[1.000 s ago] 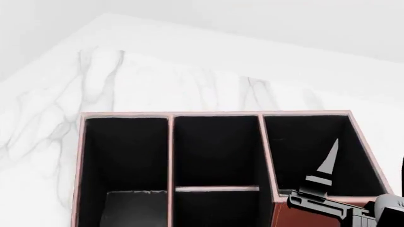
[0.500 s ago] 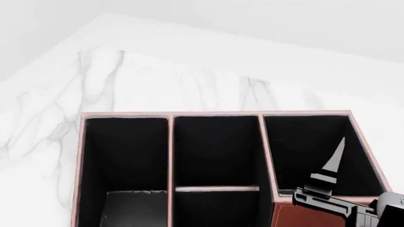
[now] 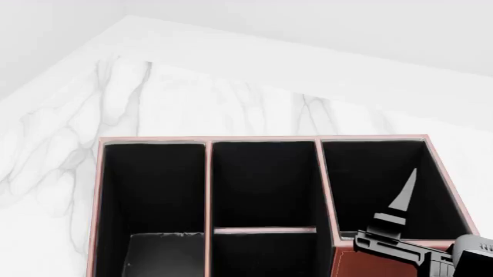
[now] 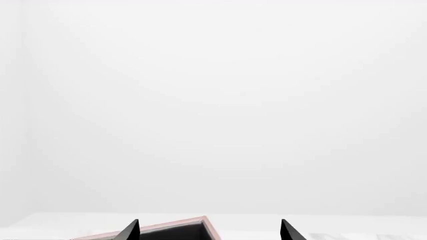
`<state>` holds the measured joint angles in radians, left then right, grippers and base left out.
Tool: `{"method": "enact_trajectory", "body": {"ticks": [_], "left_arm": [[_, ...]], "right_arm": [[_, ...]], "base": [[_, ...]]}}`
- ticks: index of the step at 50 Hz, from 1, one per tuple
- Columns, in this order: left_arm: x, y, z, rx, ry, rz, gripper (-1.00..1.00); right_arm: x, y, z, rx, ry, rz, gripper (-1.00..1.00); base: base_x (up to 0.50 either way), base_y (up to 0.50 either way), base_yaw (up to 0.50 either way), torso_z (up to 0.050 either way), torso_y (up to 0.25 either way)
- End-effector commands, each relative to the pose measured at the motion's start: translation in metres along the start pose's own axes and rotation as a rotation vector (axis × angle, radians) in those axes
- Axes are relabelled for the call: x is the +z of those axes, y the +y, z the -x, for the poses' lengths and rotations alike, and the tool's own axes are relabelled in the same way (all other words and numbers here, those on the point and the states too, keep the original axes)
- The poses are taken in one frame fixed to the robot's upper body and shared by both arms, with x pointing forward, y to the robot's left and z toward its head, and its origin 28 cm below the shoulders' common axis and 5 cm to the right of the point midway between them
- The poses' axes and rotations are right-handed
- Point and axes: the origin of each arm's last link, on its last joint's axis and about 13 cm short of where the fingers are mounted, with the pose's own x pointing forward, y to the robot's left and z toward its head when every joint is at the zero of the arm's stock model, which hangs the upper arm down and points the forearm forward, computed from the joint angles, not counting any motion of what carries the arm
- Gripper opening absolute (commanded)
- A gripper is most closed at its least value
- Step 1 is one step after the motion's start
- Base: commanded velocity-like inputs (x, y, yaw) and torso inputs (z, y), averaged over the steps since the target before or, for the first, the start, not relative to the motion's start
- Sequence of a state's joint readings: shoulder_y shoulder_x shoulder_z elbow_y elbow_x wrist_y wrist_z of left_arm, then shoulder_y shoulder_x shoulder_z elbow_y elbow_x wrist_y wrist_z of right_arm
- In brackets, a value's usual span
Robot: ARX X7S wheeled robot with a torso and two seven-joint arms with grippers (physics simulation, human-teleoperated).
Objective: Pick up the book and place it in the front compartment of the caddy.
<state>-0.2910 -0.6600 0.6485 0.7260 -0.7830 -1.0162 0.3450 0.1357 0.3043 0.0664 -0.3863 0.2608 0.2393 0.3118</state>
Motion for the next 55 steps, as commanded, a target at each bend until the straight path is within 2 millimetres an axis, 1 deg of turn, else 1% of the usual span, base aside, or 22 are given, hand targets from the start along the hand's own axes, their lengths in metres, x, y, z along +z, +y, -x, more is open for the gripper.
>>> {"method": "enact_trajectory", "body": {"ticks": [1, 10, 16, 20, 21, 30, 36, 40, 44, 54, 55], "left_arm": [[-0.002, 0.010, -0.004, 0.013, 0.018, -0.035, 1.00], [-0.008, 0.017, -0.009, 0.023, 0.039, -0.044, 1.00], [-0.011, 0.018, -0.013, 0.018, 0.047, -0.048, 1.00], [-0.014, 0.024, -0.018, 0.034, 0.050, -0.043, 1.00], [-0.015, 0.025, -0.019, 0.041, 0.046, -0.042, -1.00], [-0.017, 0.023, -0.020, 0.053, 0.020, -0.094, -1.00], [-0.012, 0.022, -0.017, 0.058, 0.006, -0.105, -1.00], [-0.001, 0.019, -0.009, 0.067, -0.027, -0.143, -1.00], [0.006, 0.017, -0.004, 0.081, -0.037, -0.177, -1.00], [0.031, 0.011, 0.013, 0.119, -0.090, -0.289, -1.00], [0.031, 0.011, 0.013, 0.119, -0.090, -0.289, -1.00]], "right_arm": [[-0.001, 0.001, 0.000, 0.004, -0.001, 0.006, 1.00], [-0.001, 0.001, 0.000, 0.006, 0.001, 0.007, 1.00], [-0.001, 0.000, 0.000, 0.005, 0.002, 0.005, 1.00], [-0.001, 0.000, 0.000, 0.006, 0.002, 0.005, 1.00], [-0.001, 0.000, 0.000, 0.006, 0.002, 0.004, 1.00], [-0.001, 0.000, 0.000, 0.006, 0.001, 0.006, 1.00], [-0.002, 0.001, 0.000, 0.007, 0.002, 0.009, 1.00], [-0.003, 0.001, 0.000, 0.010, 0.003, 0.010, 1.00], [-0.003, 0.002, 0.001, 0.011, 0.002, 0.012, 1.00], [-0.003, 0.002, 0.001, 0.014, 0.002, 0.013, 1.00], [-0.003, 0.002, 0.001, 0.014, 0.002, 0.013, 1.00]], "base": [[0.00, 0.00, 0.00, 0.000, 0.000], [0.00, 0.00, 0.00, 0.000, 0.000], [0.00, 0.00, 0.00, 0.000, 0.000], [0.00, 0.00, 0.00, 0.000, 0.000], [0.00, 0.00, 0.00, 0.000, 0.000], [0.00, 0.00, 0.00, 0.000, 0.000], [0.00, 0.00, 0.00, 0.000, 0.000], [0.00, 0.00, 0.00, 0.000, 0.000], [0.00, 0.00, 0.00, 0.000, 0.000], [0.00, 0.00, 0.00, 0.000, 0.000], [0.00, 0.00, 0.00, 0.000, 0.010]]}}
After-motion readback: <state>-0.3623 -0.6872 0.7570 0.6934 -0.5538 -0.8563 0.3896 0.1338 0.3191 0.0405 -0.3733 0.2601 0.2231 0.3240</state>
